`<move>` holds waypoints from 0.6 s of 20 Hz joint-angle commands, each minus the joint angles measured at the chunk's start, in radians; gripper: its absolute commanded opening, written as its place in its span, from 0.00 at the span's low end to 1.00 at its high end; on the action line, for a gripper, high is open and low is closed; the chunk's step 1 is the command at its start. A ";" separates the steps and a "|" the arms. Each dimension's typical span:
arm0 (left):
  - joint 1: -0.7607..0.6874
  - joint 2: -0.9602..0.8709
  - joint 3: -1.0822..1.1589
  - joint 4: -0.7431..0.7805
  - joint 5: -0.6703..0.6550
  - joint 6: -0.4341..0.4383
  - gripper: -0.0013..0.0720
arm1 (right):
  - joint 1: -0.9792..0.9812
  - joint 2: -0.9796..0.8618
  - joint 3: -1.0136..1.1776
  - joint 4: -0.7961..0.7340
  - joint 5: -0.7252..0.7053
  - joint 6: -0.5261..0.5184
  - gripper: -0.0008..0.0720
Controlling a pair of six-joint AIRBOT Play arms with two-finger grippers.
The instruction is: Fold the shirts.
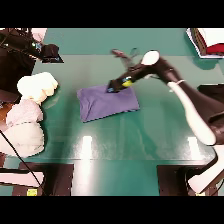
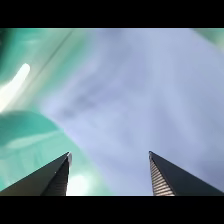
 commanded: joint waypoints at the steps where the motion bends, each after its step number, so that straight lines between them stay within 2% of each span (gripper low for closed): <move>1: 0.005 0.004 0.000 -0.011 -0.001 0.000 0.05 | -0.223 0.099 -0.193 -0.059 0.045 0.053 0.76; 3: 0.005 0.004 0.000 -0.012 0.013 0.000 0.05 | -0.334 0.112 -0.275 -0.008 0.022 0.058 0.98; 6: 0.005 0.004 0.000 -0.018 0.029 0.000 0.05 | -0.423 0.112 -0.383 0.098 -0.053 0.058 0.99; 8: 0.005 0.004 0.000 -0.017 0.034 0.000 0.05 | -0.426 0.109 -0.424 0.105 -0.100 0.057 0.96; 12: 0.005 0.004 0.000 -0.017 0.043 0.001 0.05 | -0.370 0.022 -0.352 0.106 -0.055 0.057 0.96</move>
